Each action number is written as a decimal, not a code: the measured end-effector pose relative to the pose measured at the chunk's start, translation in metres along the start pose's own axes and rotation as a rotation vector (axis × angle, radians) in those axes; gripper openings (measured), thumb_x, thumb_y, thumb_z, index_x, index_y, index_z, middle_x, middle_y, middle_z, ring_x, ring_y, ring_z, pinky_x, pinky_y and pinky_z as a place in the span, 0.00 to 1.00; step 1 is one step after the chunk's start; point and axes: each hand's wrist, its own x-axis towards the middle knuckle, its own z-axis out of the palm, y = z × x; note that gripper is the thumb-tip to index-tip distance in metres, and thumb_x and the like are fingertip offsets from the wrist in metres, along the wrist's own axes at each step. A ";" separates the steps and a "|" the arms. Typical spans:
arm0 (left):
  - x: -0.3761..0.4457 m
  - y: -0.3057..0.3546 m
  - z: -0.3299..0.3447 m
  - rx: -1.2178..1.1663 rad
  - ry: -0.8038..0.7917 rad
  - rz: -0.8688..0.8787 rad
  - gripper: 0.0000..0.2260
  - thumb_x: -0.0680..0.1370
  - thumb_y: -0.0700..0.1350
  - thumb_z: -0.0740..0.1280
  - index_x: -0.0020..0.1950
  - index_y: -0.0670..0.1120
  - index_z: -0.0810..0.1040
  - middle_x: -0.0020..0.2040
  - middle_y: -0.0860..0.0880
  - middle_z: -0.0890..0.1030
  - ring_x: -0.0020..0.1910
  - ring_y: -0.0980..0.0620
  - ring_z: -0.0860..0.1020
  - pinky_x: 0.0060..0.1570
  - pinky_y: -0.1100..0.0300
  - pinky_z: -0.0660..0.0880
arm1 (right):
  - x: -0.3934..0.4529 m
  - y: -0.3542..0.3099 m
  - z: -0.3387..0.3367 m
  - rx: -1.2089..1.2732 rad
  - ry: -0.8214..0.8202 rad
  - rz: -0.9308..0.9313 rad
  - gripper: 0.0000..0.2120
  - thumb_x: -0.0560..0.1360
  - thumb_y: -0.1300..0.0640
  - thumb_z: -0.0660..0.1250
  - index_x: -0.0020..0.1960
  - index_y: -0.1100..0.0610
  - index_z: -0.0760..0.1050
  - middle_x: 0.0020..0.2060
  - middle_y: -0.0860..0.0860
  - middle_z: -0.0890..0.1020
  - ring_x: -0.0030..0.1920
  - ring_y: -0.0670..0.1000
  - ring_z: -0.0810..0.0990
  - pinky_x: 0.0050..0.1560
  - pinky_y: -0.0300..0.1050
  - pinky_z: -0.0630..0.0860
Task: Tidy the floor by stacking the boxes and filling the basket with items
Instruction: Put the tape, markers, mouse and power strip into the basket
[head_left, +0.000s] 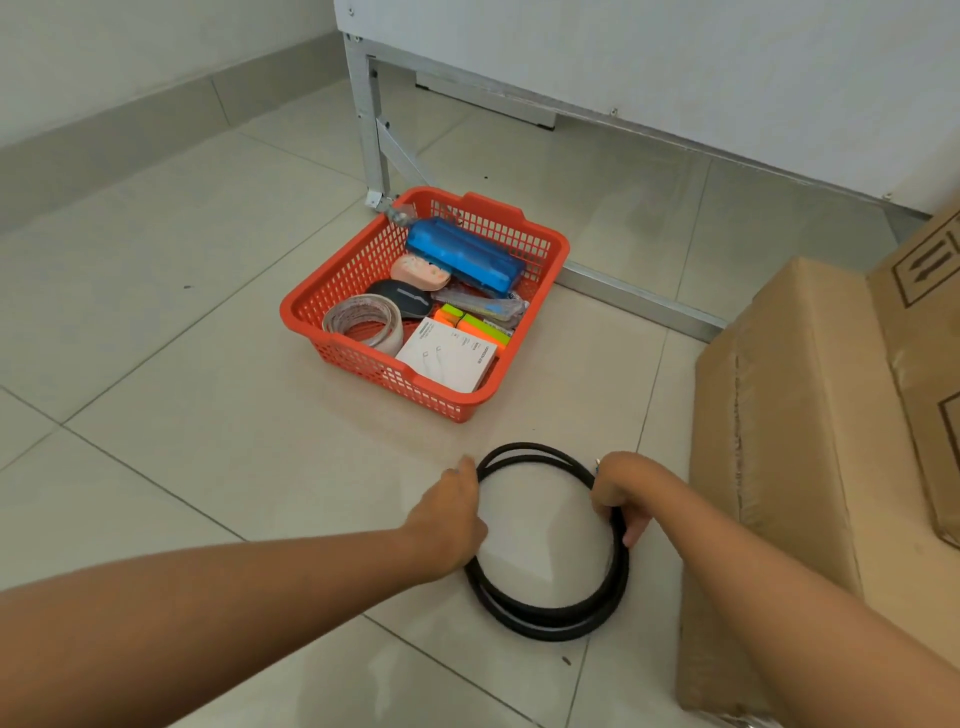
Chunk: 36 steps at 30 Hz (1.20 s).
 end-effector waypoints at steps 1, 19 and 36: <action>0.003 0.008 -0.003 -0.030 0.015 0.032 0.20 0.73 0.38 0.63 0.64 0.39 0.63 0.59 0.38 0.73 0.57 0.40 0.74 0.54 0.52 0.71 | -0.001 0.005 -0.008 0.009 0.009 0.005 0.14 0.79 0.63 0.57 0.60 0.70 0.70 0.63 0.59 0.76 0.57 0.54 0.79 0.63 0.44 0.73; 0.074 0.026 -0.153 -0.368 0.642 0.402 0.08 0.75 0.37 0.65 0.48 0.44 0.66 0.43 0.47 0.72 0.35 0.56 0.73 0.31 0.67 0.71 | -0.068 -0.052 -0.139 0.638 0.672 -0.555 0.08 0.75 0.65 0.61 0.54 0.65 0.72 0.42 0.61 0.78 0.40 0.61 0.80 0.40 0.57 0.81; 0.119 -0.057 -0.135 0.122 0.666 -0.170 0.24 0.77 0.47 0.61 0.71 0.43 0.62 0.60 0.43 0.76 0.61 0.44 0.72 0.60 0.51 0.67 | -0.023 -0.164 -0.106 0.016 0.904 -0.609 0.15 0.77 0.63 0.58 0.63 0.63 0.71 0.59 0.61 0.75 0.58 0.60 0.74 0.52 0.49 0.72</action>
